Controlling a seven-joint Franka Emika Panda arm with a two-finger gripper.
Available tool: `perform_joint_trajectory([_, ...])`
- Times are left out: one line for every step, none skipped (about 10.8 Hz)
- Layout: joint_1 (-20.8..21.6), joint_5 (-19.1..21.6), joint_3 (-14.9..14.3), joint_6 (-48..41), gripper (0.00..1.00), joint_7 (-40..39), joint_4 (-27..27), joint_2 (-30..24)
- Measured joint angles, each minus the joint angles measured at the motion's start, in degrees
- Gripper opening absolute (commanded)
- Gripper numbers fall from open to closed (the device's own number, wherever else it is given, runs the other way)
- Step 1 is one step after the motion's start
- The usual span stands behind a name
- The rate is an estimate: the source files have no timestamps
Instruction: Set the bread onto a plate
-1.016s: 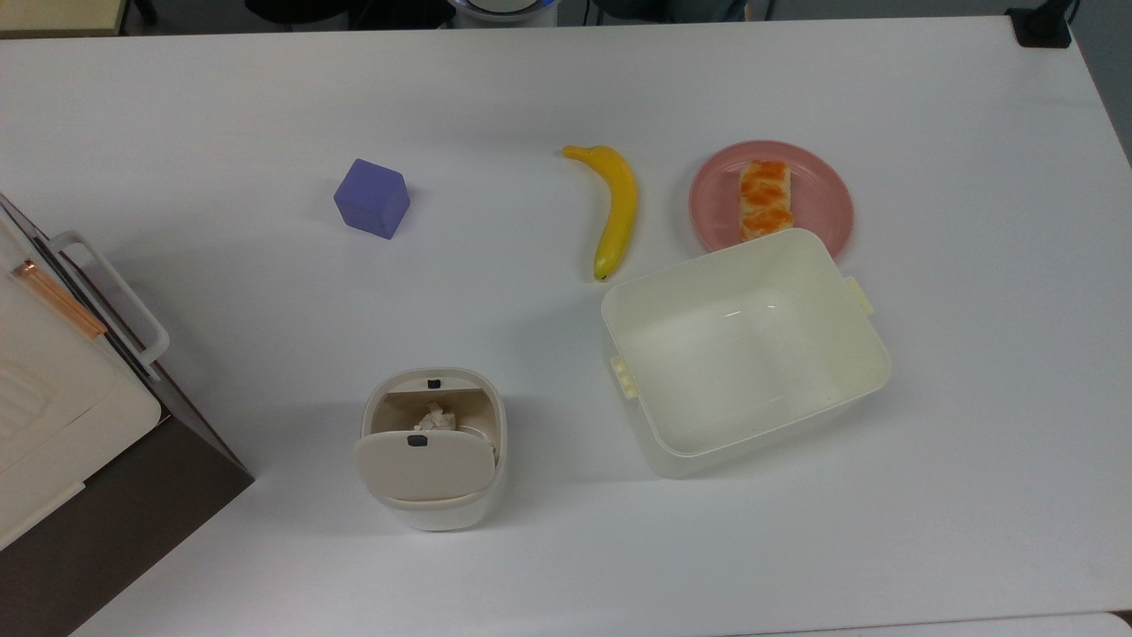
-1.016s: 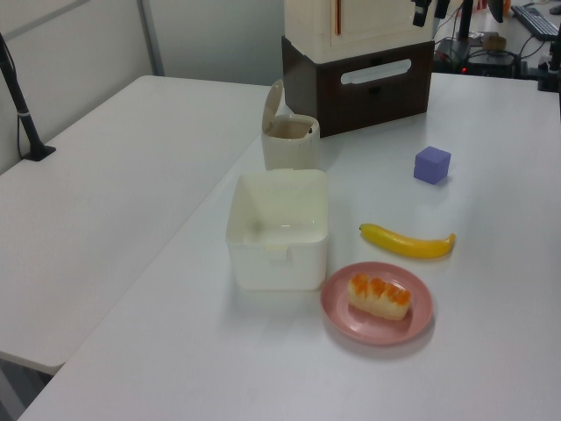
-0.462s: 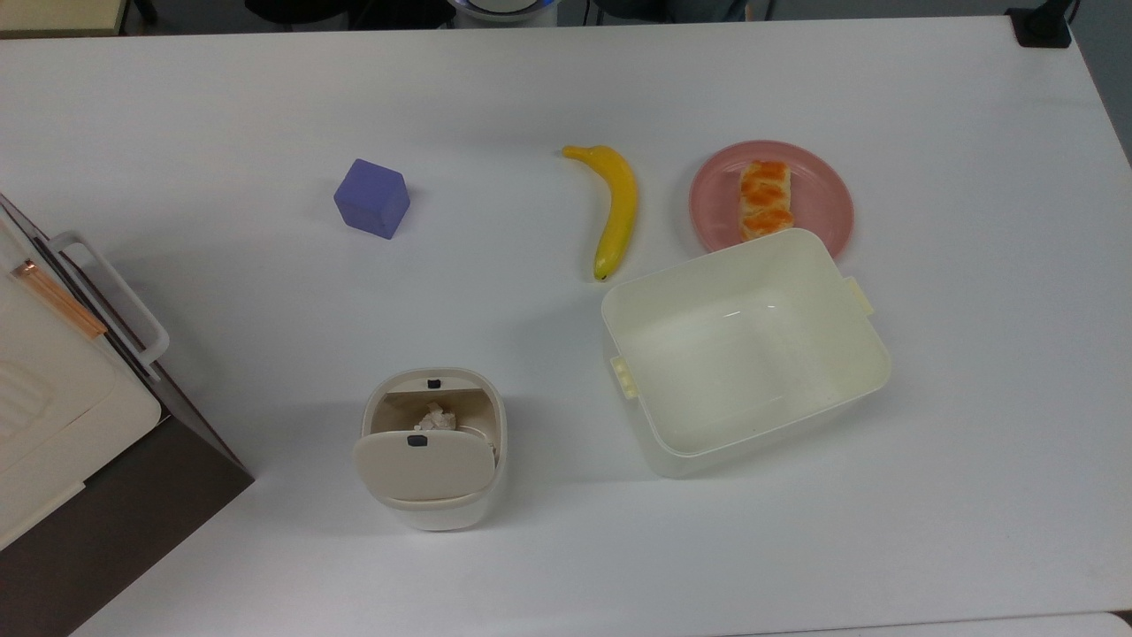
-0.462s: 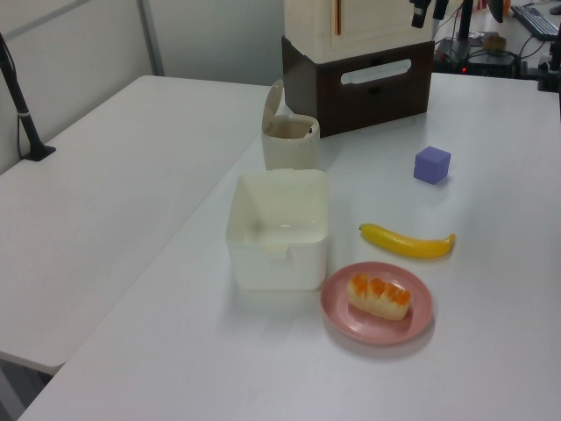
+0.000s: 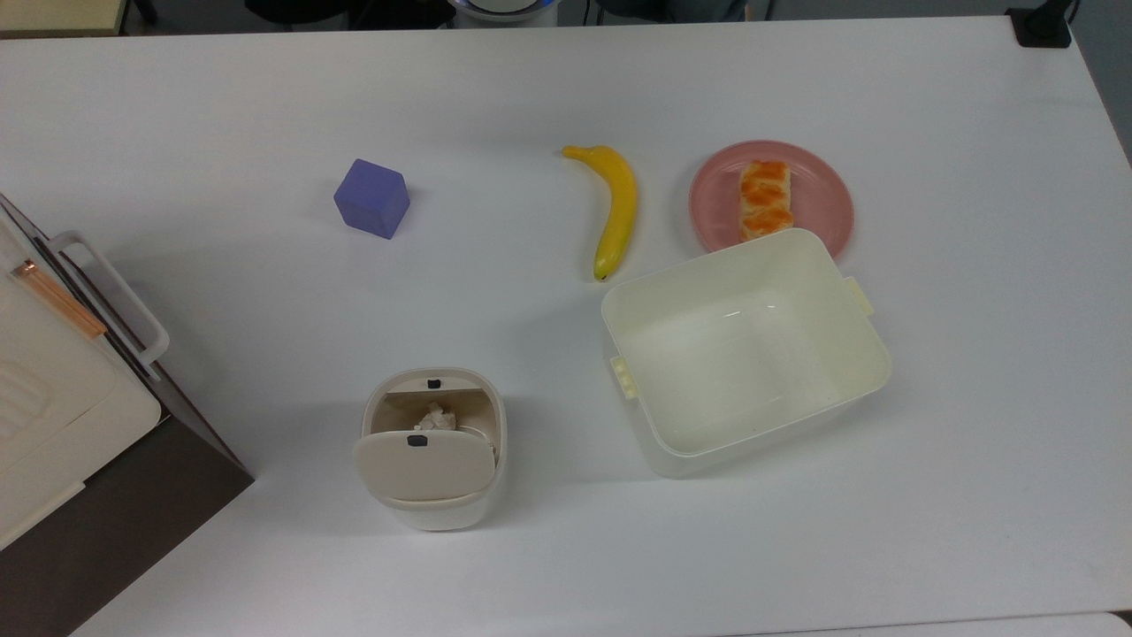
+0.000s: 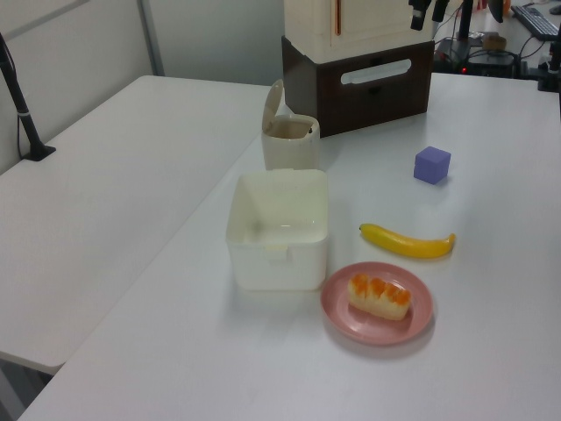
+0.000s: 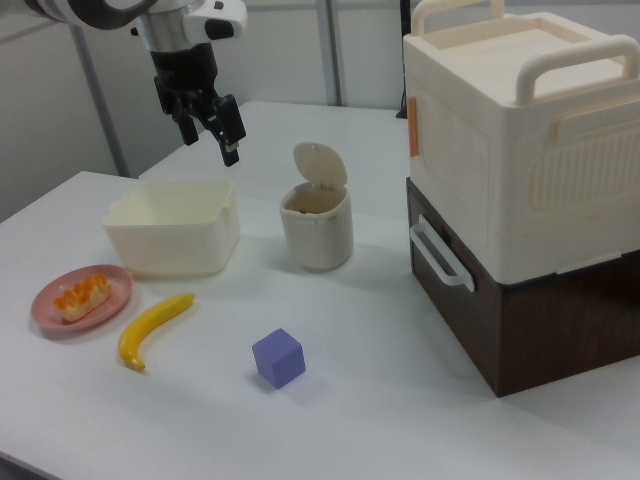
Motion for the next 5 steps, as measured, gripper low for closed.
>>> perform_joint_trajectory([0.00,0.00,0.00,0.00,1.00,0.21,0.00,0.00])
perform_joint_trajectory([0.00,0.00,0.00,0.00,1.00,0.33,-0.01,0.00])
perform_joint_trajectory([0.08,0.01,0.00,0.00,1.00,0.39,-0.17,0.02])
perform_joint_trajectory([0.28,0.02,0.01,0.00,1.00,0.42,-0.46,0.05])
perform_joint_trajectory([0.47,0.03,0.01,0.00,1.00,0.47,-0.83,0.06])
